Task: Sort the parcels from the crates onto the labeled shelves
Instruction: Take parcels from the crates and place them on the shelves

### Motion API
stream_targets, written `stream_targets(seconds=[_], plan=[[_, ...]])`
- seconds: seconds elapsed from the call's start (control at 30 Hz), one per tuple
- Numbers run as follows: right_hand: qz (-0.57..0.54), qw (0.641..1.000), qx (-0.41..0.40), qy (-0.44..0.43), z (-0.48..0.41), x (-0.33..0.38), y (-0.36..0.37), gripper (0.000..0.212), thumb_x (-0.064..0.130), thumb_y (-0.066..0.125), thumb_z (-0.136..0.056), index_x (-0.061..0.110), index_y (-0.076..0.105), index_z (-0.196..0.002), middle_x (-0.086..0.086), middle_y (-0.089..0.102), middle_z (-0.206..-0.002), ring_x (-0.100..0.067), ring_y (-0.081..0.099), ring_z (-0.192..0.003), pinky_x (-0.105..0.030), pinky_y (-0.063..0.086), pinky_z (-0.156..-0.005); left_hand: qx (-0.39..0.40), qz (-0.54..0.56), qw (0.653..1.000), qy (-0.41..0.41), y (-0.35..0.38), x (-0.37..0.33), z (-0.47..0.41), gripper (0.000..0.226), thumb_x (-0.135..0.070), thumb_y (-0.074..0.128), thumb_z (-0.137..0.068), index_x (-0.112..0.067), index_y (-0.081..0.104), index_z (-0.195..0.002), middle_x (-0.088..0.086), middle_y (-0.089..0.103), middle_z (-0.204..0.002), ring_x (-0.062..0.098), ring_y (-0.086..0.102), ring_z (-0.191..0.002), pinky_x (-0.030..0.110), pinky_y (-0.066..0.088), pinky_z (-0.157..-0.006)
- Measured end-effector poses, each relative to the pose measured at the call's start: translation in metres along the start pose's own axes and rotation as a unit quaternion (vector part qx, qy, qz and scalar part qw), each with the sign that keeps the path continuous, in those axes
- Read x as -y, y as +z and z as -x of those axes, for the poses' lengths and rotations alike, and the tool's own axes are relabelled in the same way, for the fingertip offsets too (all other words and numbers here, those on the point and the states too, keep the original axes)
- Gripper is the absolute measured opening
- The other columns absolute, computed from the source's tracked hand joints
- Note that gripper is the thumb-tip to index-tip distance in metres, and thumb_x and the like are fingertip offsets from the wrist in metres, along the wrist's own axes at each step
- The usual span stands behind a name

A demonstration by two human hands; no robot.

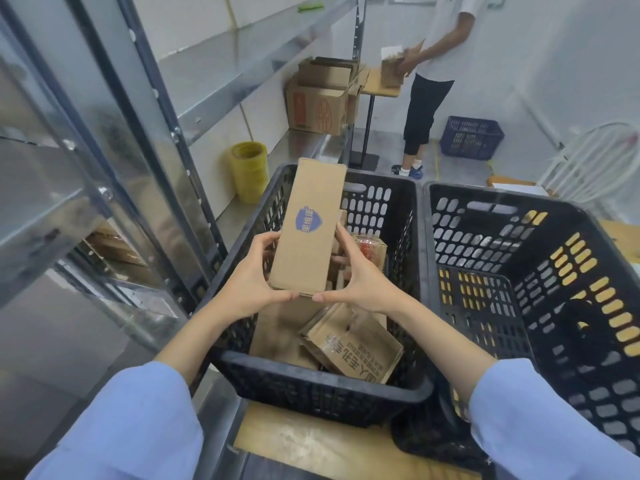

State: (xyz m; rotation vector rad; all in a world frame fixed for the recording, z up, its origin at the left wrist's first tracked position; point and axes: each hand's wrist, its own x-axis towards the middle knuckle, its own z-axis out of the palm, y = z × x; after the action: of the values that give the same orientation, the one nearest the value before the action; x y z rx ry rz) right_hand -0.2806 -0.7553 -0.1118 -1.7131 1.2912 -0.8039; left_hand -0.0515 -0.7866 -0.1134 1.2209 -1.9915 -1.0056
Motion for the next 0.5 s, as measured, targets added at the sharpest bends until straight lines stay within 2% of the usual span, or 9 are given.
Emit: stream_targets(seconds=[0.07, 0.1, 0.13, 0.17, 0.23, 0.3, 0.4, 0.5], plan=[[-0.018, 1.000, -0.003, -0.006, 0.003, 0.009, -0.002, 0.125, 0.033, 0.089, -0.070, 0.030, -0.001, -0.157, 0.018, 0.016, -0.161, 0.020, 0.028, -0.132, -0.033, 0.030, -0.118, -0.017, 0.030, 0.999, -0.008, -0.003, -0.009, 0.005, 0.097, -0.014, 0.088, -0.068, -0.025, 0.027, -0.142, -0.023, 0.037, -0.135, -0.014, 0.041, -0.118, 0.003, 0.042, -0.080], [-0.027, 1.000, -0.004, -0.011, 0.004, 0.014, -0.004, 0.121, 0.030, 0.087, -0.071, 0.029, 0.002, -0.157, 0.015, 0.017, -0.162, 0.025, 0.029, -0.127, -0.027, 0.031, -0.116, -0.027, 0.047, 0.998, -0.015, -0.004, -0.015, 0.008, 0.099, -0.013, 0.087, -0.069, -0.026, 0.025, -0.145, -0.022, 0.037, -0.136, -0.011, 0.043, -0.118, 0.005, 0.045, -0.078], [-0.033, 0.999, -0.005, -0.017, 0.006, 0.020, -0.005, 0.117, 0.028, 0.085, -0.073, 0.029, 0.003, -0.157, 0.014, 0.018, -0.161, 0.025, 0.030, -0.126, -0.020, 0.032, -0.113, -0.039, 0.059, 0.997, -0.020, -0.006, -0.021, 0.012, 0.102, -0.013, 0.086, -0.070, -0.025, 0.023, -0.149, -0.019, 0.037, -0.137, -0.010, 0.044, -0.117, 0.006, 0.046, -0.077], [-0.038, 0.999, -0.006, -0.021, 0.009, 0.025, -0.006, 0.115, 0.029, 0.083, -0.074, 0.031, 0.003, -0.156, 0.014, 0.019, -0.160, 0.018, 0.032, -0.131, -0.014, 0.033, -0.109, -0.051, 0.062, 0.997, -0.021, -0.007, -0.027, 0.016, 0.104, -0.015, 0.085, -0.071, -0.025, 0.020, -0.152, -0.016, 0.036, -0.138, -0.011, 0.044, -0.116, 0.007, 0.047, -0.077], [-0.049, 0.998, -0.006, -0.027, 0.014, 0.035, -0.008, 0.116, 0.039, 0.080, -0.072, 0.033, 0.001, -0.156, 0.014, 0.020, -0.160, -0.006, 0.037, -0.138, -0.021, 0.036, -0.109, -0.077, 0.055, 0.995, -0.016, -0.010, -0.039, 0.026, 0.106, -0.022, 0.084, -0.072, -0.027, 0.018, -0.155, -0.010, 0.034, -0.138, -0.012, 0.045, -0.115, 0.009, 0.048, -0.082], [-0.049, 0.998, -0.001, -0.047, 0.020, 0.042, -0.010, 0.119, 0.047, 0.077, -0.071, 0.031, -0.002, -0.157, 0.009, 0.016, -0.161, -0.013, 0.034, -0.142, -0.031, 0.035, -0.114, -0.096, 0.049, 0.994, -0.008, -0.009, -0.052, 0.040, 0.104, -0.036, 0.083, -0.070, -0.033, 0.021, -0.154, -0.008, 0.034, -0.137, -0.004, 0.045, -0.123, 0.019, 0.046, -0.096], [-0.030, 0.996, 0.023, -0.078, 0.033, 0.055, -0.014, 0.111, 0.049, 0.076, -0.076, 0.033, 0.002, -0.158, 0.012, 0.015, -0.159, -0.006, 0.027, -0.143, -0.033, 0.029, -0.117, -0.128, 0.060, 0.990, -0.004, -0.001, -0.076, 0.066, 0.088, -0.044, 0.082, -0.068, -0.041, 0.034, -0.141, -0.011, 0.036, -0.139, 0.000, 0.045, -0.125, 0.034, 0.047, -0.102], [-0.050, 0.993, 0.051, -0.098, 0.051, 0.066, -0.018, 0.094, 0.038, 0.076, -0.084, 0.028, 0.014, -0.154, 0.010, 0.024, -0.154, 0.009, 0.033, -0.133, -0.021, 0.033, -0.113, -0.176, 0.104, 0.979, -0.010, 0.012, -0.096, 0.094, 0.072, -0.037, 0.081, -0.066, -0.037, 0.041, -0.125, -0.012, 0.040, -0.143, 0.011, 0.048, -0.129, 0.039, 0.051, -0.099]])
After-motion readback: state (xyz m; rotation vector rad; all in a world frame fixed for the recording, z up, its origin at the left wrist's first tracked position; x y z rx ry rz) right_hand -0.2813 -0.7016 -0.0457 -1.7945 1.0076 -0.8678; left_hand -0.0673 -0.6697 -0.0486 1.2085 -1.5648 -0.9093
